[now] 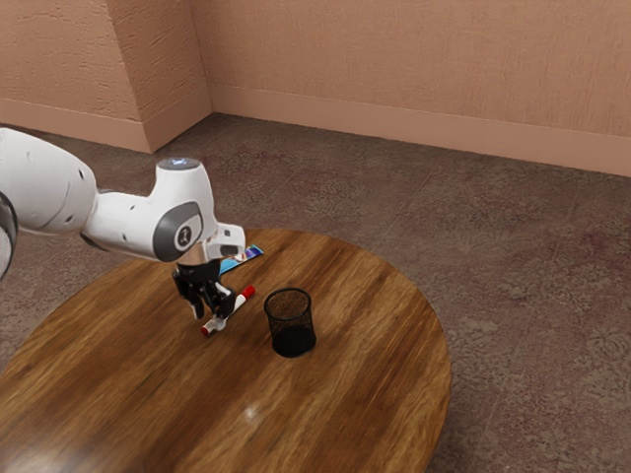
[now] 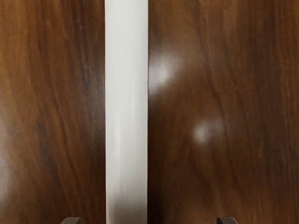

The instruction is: Put the marker into the pen holder.

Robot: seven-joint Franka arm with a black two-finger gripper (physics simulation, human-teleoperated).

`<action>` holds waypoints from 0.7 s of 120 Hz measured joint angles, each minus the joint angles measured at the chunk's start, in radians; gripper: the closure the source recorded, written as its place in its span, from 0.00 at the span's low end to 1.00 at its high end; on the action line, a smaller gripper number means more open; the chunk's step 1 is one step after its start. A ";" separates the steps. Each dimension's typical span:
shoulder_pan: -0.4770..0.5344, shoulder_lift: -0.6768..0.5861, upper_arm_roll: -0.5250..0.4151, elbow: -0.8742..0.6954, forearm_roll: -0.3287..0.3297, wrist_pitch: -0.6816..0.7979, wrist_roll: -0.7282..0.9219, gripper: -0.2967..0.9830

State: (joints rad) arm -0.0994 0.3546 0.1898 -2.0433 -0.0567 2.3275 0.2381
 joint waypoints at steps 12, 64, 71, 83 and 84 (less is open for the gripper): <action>0.021 0.013 -0.011 -0.002 -0.011 0.016 0.018 0.50; 0.035 0.039 -0.013 -0.001 -0.041 0.041 0.069 0.74; 0.035 0.040 -0.013 -0.001 -0.040 0.042 0.071 0.77; 0.035 0.041 -0.013 -0.001 -0.035 0.044 0.071 0.81; 0.035 0.041 -0.013 -0.001 -0.035 0.045 0.071 0.82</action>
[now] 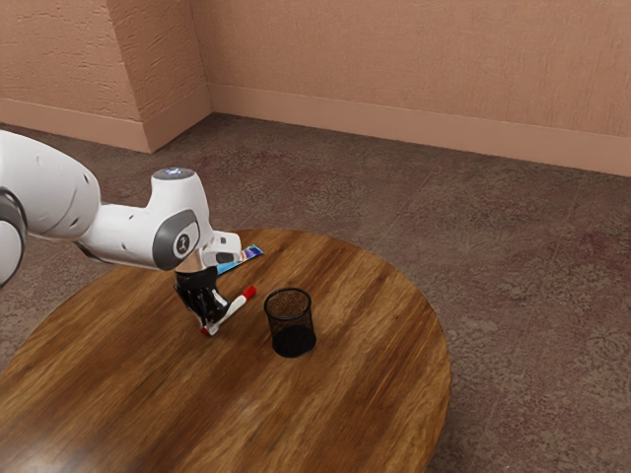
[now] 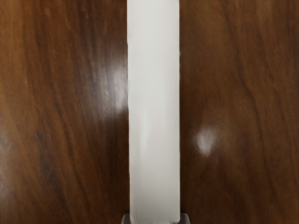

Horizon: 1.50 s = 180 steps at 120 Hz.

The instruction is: Put the marker into the pen holder.

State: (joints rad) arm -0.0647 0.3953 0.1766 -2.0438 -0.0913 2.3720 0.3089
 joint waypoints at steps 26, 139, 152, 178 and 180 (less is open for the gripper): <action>0.005 0.004 0.000 0.000 0.011 0.006 -0.011 0.84; -0.057 -0.181 -0.216 0.355 0.275 -0.835 -0.204 0.82; -0.045 -0.097 -0.244 0.450 0.275 -0.874 -0.219 0.82; 0.012 0.007 -0.359 0.563 0.293 -0.911 -0.242 0.82; 0.015 0.012 -0.366 0.569 0.295 -0.912 -0.243 0.82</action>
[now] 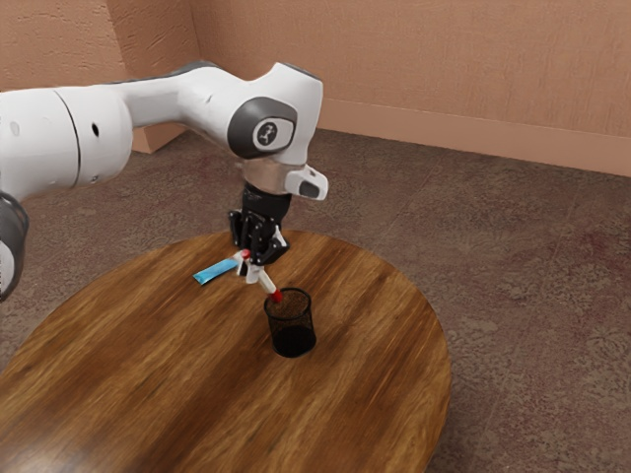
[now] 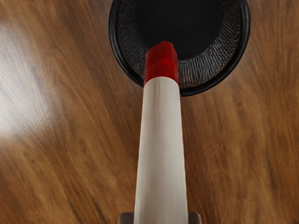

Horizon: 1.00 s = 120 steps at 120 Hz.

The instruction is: Put the marker into the pen holder.

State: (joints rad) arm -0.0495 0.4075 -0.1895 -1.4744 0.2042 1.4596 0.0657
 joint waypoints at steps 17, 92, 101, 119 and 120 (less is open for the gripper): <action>0.009 0.041 -0.026 0.046 0.012 -0.009 -0.010 0.82; 0.039 0.138 -0.028 0.052 0.007 -0.014 -0.040 0.53; 0.050 0.088 -0.026 0.054 0.004 -0.019 -0.039 0.44; 0.057 -0.184 0.024 0.052 -0.012 -0.027 -0.019 0.33; 0.056 -0.198 0.035 0.051 -0.017 -0.027 -0.017 0.33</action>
State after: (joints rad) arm 0.0061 0.2096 -0.1548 -1.4233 0.1875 1.4331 0.0491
